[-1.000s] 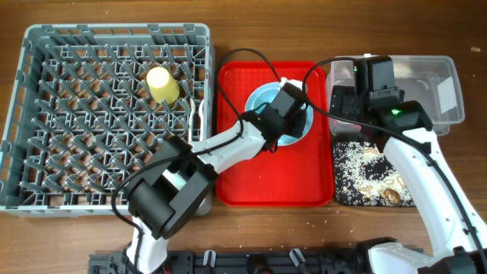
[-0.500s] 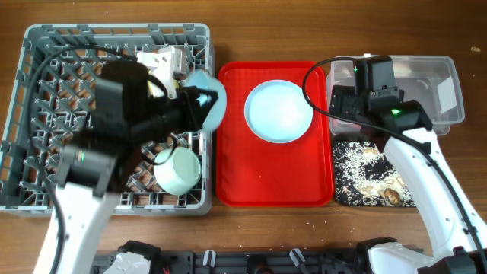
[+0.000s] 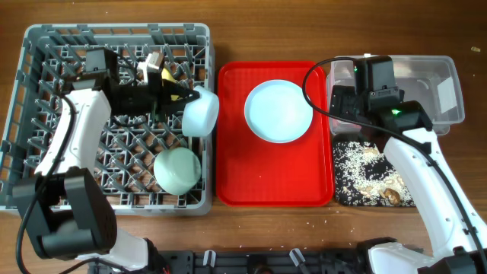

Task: Sort waste into correct bins and load items into the dishwasher rack
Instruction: 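Move the left gripper to the tray and grasp the light-blue plate, then carry the light-blue plate to the rack and stand it upright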

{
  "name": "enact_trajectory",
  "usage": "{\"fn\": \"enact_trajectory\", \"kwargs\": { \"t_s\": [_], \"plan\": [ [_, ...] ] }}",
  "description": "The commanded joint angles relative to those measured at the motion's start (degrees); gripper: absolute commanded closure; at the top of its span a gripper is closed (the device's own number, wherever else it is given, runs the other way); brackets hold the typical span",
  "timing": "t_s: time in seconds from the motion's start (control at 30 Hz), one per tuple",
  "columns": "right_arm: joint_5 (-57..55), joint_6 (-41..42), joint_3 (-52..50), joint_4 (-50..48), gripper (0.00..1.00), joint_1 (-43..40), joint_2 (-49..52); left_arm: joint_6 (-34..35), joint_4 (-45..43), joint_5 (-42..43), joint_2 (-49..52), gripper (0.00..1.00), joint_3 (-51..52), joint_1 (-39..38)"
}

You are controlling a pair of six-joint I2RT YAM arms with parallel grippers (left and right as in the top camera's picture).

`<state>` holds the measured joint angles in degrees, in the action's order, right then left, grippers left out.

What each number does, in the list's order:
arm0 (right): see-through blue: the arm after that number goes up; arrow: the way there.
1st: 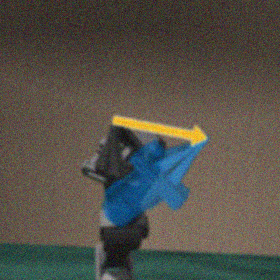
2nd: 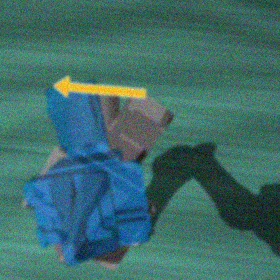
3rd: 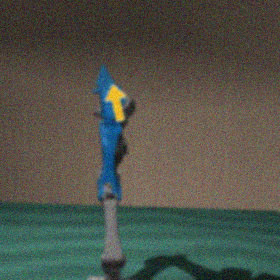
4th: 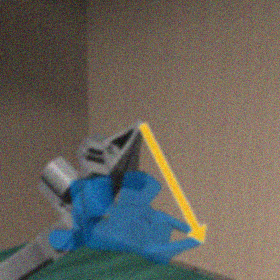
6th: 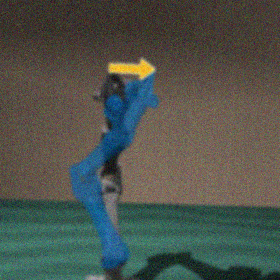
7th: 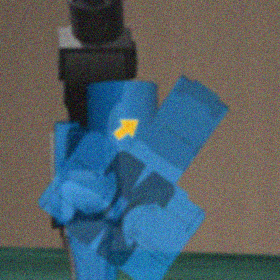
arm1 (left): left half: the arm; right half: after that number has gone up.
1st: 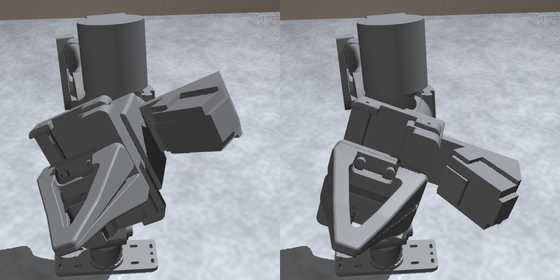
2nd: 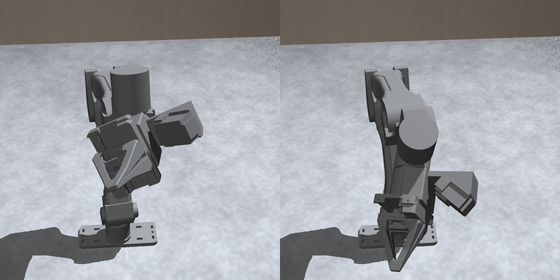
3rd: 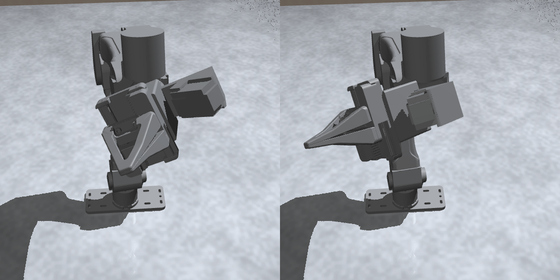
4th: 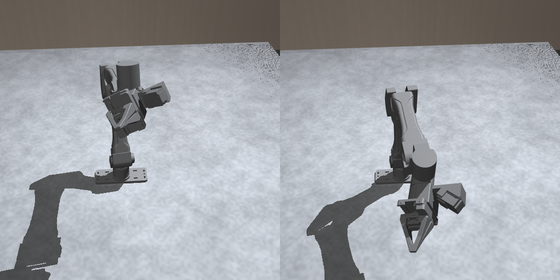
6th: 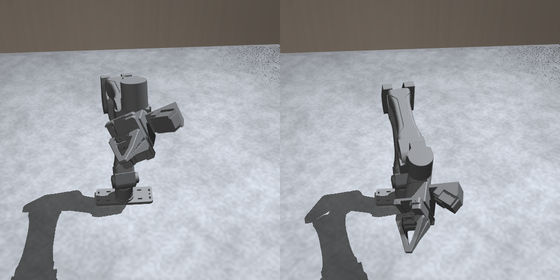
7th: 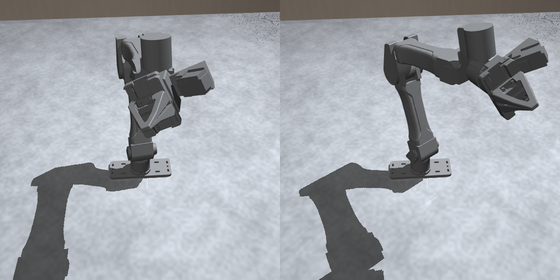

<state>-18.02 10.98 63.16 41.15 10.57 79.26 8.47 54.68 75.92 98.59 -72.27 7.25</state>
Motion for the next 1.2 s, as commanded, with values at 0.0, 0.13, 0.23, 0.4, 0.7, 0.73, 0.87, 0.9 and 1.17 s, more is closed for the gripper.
{"fn": "enact_trajectory", "kwargs": {
  "t_s": [0.0, 0.13, 0.23, 0.4, 0.7, 0.73, 0.87, 0.9, 1.17],
  "plan": [
    [0.2, -0.5, 0.9, -0.2, 0.0, 0.1, 0.0, -3.8, 0.3, -3.0, 0.4, 0.96, 1.6, 1.8],
    [0.2, -0.5, 0.9, -0.2, 0.0, 0.1, 0.0, -3.8, -0.4, -8.5, 0.4, 0.96, 4.8, 6.6],
    [0.2, -0.5, 0.9, -0.2, 0.0, 0.1, 0.0, -3.8, -0.4, -8.5, 0.4, 0.93, 4.9, 11.0],
    [0.2, -0.5, 0.9, -0.2, 0.0, 0.1, 0.0, -3.5, -1.7, -9.2, 0.2, 0.0, 4.6, 15.2],
    [0.2, -0.5, 0.9, -0.2, 0.0, 0.1, 0.0, 5.1, -0.7, -26.7, -23.7, 0.0, 1.7, 13.0],
    [0.2, -0.5, 0.9, -0.2, 0.0, 0.1, 0.0, 6.3, -1.2, -33.7, -26.7, 0.0, 1.7, 8.8],
    [0.2, -0.5, 0.9, -0.2, 0.0, 0.1, 0.0, 8.8, -7.6, -45.2, -27.8, 0.0, 1.9, -11.2],
    [0.2, -0.5, 0.9, -0.2, 0.0, 0.1, 0.0, 8.7, -10.9, -45.6, -25.9, 0.0, 1.9, -15.4],
    [0.2, -0.5, 0.9, -0.2, 0.0, 0.1, 0.0, 16.0, -15.4, -80.1, -7.4, 0.96, 1.9, -27.7]
  ]
}}
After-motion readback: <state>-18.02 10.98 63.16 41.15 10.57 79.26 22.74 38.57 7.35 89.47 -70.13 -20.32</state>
